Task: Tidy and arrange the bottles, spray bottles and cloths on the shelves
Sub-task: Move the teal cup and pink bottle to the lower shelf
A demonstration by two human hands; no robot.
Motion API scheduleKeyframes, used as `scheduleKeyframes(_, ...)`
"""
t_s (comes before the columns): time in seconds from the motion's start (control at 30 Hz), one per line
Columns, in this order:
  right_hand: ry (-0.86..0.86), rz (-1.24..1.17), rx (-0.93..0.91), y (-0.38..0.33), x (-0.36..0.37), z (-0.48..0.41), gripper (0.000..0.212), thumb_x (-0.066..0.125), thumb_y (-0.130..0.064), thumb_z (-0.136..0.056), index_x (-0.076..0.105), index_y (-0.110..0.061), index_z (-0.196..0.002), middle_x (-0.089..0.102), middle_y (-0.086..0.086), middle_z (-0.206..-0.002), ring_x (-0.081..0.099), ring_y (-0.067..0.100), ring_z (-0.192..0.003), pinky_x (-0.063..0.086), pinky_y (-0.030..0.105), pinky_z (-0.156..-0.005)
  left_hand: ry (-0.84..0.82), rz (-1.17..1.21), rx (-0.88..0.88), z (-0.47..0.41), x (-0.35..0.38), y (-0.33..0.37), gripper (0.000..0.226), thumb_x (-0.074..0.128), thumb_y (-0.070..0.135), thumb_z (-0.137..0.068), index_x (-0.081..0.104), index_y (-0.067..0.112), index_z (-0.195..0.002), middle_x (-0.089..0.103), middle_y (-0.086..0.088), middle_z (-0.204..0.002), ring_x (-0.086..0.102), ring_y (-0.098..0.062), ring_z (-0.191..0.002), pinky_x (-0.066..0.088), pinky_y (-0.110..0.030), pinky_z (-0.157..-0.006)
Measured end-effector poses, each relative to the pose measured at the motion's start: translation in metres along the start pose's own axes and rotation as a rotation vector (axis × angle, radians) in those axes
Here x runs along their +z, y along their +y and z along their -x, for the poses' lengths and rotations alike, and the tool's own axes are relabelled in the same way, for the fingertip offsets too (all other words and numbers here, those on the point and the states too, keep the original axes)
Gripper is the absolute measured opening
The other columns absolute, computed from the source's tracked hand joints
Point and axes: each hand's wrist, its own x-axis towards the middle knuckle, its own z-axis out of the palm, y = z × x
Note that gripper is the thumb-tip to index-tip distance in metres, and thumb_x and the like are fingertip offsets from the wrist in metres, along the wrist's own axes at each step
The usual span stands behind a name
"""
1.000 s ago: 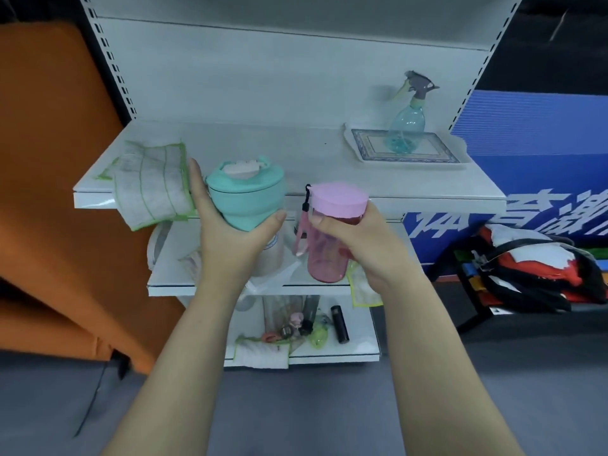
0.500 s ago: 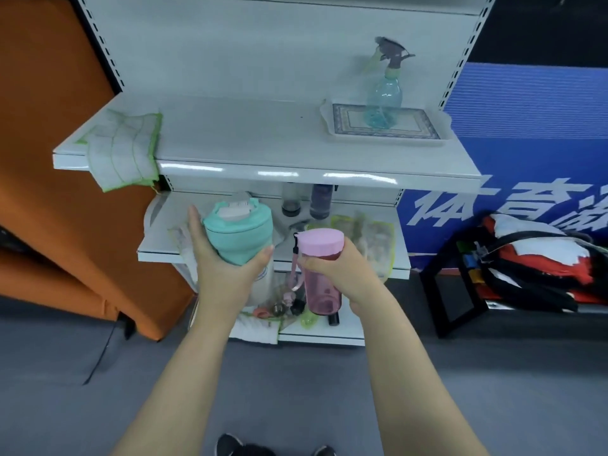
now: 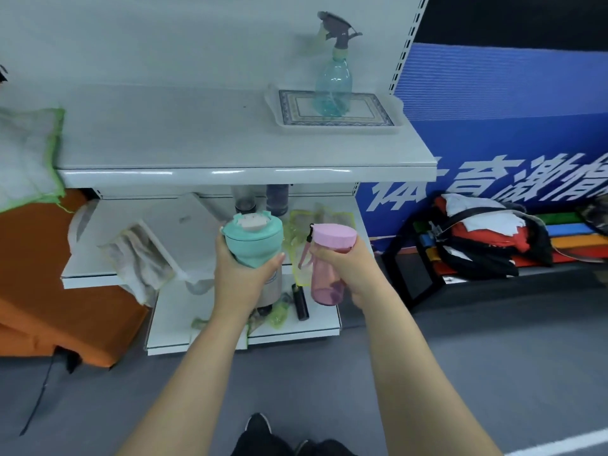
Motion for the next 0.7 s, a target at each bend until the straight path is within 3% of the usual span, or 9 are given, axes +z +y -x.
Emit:
scheduleKeyframes(0.13, 0.064, 0.015, -0.016, 0.004, -0.012, -0.011, 0.023, 0.079, -0.009, -0.079, 0.065, -0.022, -0.092, 0.069, 0.001, -0.08, 0.063, 0.016, -0.075, 0.051, 0.032, -0.068, -0.035, 0.011, -0.021, -0.011, 0.02, -0.007, 0.089, 0.092, 0.021, -0.065, 0.036, 0.034, -0.133, 0.057, 0.01, -0.125, 0.058, -0.004, -0.106, 0.046, -0.014, -0.089)
scheduleKeyframes(0.2, 0.092, 0.014, -0.004, 0.012, -0.014, -0.02, 0.029, 0.082, -0.013, -0.077, 0.065, -0.022, -0.098, 0.071, 0.001, -0.086, 0.064, 0.016, -0.079, 0.053, 0.033, -0.07, -0.048, 0.022, -0.022, -0.015, 0.028, -0.01, 0.087, 0.091, 0.015, -0.066, 0.037, 0.031, -0.132, 0.058, 0.011, -0.122, 0.058, 0.007, -0.1, 0.044, -0.002, -0.082)
scheduleKeyframes(0.27, 0.113, 0.035, 0.009, 0.019, -0.012, -0.03, 0.053, 0.088, -0.025, -0.067, 0.061, -0.024, -0.113, 0.071, -0.002, -0.101, 0.066, 0.017, -0.093, 0.058, 0.037, -0.078, -0.055, 0.033, -0.029, -0.018, 0.034, -0.014, 0.086, 0.091, 0.013, -0.065, 0.037, 0.035, -0.128, 0.058, 0.014, -0.119, 0.056, 0.019, -0.098, 0.045, -0.002, -0.082)
scheduleKeyframes(0.33, 0.126, 0.064, 0.033, 0.026, -0.011, -0.04, 0.066, 0.089, -0.033, -0.062, 0.055, -0.027, -0.118, 0.066, -0.007, -0.107, 0.062, 0.017, -0.103, 0.057, 0.042, -0.087, -0.07, 0.032, -0.051, -0.023, 0.043, -0.016, 0.083, 0.091, 0.011, -0.065, 0.038, 0.04, -0.122, 0.058, 0.018, -0.118, 0.056, 0.02, -0.096, 0.047, -0.004, -0.081)
scheduleKeyframes(0.43, 0.126, 0.074, 0.042, 0.037, -0.014, -0.058, 0.063, 0.089, -0.034, -0.067, 0.049, -0.034, -0.116, 0.063, -0.01, -0.109, 0.06, 0.016, -0.106, 0.055, 0.043, -0.092, -0.077, 0.03, -0.067, -0.031, 0.061, -0.019, 0.078, 0.092, 0.007, -0.063, 0.043, 0.041, -0.113, 0.059, 0.018, -0.115, 0.06, 0.013, -0.099, 0.048, -0.007, -0.078)
scheduleKeyframes(0.57, 0.08, 0.042, 0.057, 0.048, -0.031, -0.094, 0.056, 0.089, -0.03, -0.068, 0.048, -0.04, -0.106, 0.064, -0.01, -0.108, 0.062, 0.015, -0.103, 0.055, 0.043, -0.09, -0.003, 0.007, -0.067, -0.042, 0.095, -0.022, 0.079, 0.093, 0.009, -0.06, 0.043, 0.031, -0.117, 0.059, 0.017, -0.11, 0.058, 0.019, -0.092, 0.045, -0.003, -0.075)
scheduleKeyframes(0.7, 0.039, 0.026, 0.08, 0.061, -0.049, -0.124, 0.058, 0.086, -0.027, -0.072, 0.051, -0.033, -0.118, 0.065, -0.01, -0.109, 0.062, 0.014, -0.102, 0.053, 0.036, -0.089, 0.042, -0.03, -0.076, -0.056, 0.122, -0.031, 0.079, 0.094, 0.015, -0.058, 0.043, 0.028, -0.118, 0.059, 0.018, -0.107, 0.058, 0.018, -0.091, 0.045, -0.003, -0.073)
